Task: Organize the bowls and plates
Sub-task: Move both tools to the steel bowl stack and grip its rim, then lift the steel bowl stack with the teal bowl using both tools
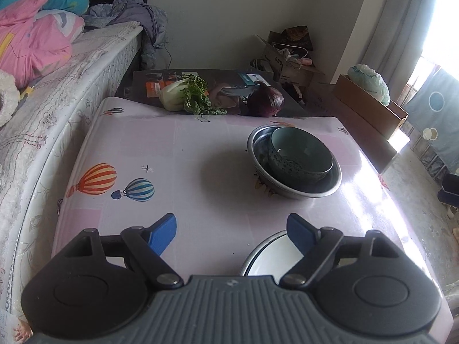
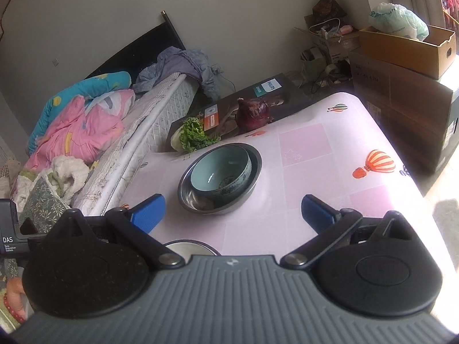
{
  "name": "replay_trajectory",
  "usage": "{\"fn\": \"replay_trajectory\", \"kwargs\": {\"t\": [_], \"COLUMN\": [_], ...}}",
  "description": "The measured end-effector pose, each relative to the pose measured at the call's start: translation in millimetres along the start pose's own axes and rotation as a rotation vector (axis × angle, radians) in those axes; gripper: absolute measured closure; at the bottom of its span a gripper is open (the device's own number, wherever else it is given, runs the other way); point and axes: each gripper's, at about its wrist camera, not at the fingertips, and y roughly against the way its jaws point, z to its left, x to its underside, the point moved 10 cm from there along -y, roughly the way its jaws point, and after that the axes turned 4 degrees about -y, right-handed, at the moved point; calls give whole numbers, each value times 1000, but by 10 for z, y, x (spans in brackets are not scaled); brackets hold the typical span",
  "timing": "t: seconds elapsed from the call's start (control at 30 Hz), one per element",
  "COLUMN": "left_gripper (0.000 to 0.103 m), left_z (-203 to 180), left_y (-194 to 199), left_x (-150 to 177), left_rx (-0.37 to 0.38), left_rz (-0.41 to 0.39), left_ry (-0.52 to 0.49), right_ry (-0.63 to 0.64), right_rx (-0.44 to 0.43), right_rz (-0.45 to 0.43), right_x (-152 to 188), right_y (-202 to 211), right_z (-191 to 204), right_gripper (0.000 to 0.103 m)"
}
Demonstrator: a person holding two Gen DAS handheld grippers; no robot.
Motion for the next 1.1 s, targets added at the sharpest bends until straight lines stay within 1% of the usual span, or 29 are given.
{"fn": "replay_trajectory", "kwargs": {"t": [0.1,0.13,0.2,0.23,0.27,0.33,0.37,0.43,0.47,0.5,0.53,0.6,0.63,0.73,0.77,0.83,0.9,0.93,0.97,1.1], "left_gripper": [18,18,20,23,26,34,36,47,49,52,57,64,66,69,70,76,80,82,83,85], "left_z": [52,63,83,85,83,81,82,69,63,57,46,6,-13,-93,-114,-155,-178,-184,-190,-209], "left_y": [-141,-178,-287,-356,-425,-563,-641,-779,-856,-920,-975,-1092,-1139,-1264,-1298,-1379,-1452,-1482,-1508,-1599], "left_x": [-160,-197,-298,-351,-394,-471,-506,-560,-581,-599,-611,-636,-646,-663,-661,-653,-638,-631,-625,-604], "left_rx": [7,11,27,39,50,63,67,75,86,96,105,127,136,167,168,166,162,158,156,146], "left_rz": [-2,-5,-7,-4,-1,12,19,36,47,57,65,86,94,113,120,138,157,163,167,187], "left_ry": [18,25,41,49,56,64,68,80,91,102,110,121,126,134,132,121,116,114,113,117], "right_ry": [0,2,-11,-23,-29,-37,-40,-50,-54,-55,-56,-59,-59,-65,-71,-79,-92,-95,-101,-131], "right_rx": [-2,-3,-3,1,3,13,17,18,19,20,20,11,8,-2,-4,-9,-24,-24,-19,-22], "right_rz": [59,91,132,166,187,223,239,265,277,290,300,320,325,336,341,351,346,342,341,356], "right_x": [-56,-66,-98,-112,-124,-134,-144,-159,-163,-166,-165,-170,-172,-176,-173,-156,-170,-183,-186,-141], "right_y": [-256,-390,-582,-714,-814,-1017,-1111,-1282,-1375,-1463,-1530,-1686,-1748,-1883,-1930,-2000,-2030,-2040,-2046,-2080], "right_z": [-59,-76,-121,-157,-184,-243,-265,-304,-323,-333,-338,-334,-330,-334,-340,-346,-369,-382,-402,-484], "right_gripper": [2,3,7,9,13,18,23,29,33,37,39,46,48,53,55,59,61,63,67,72]}}
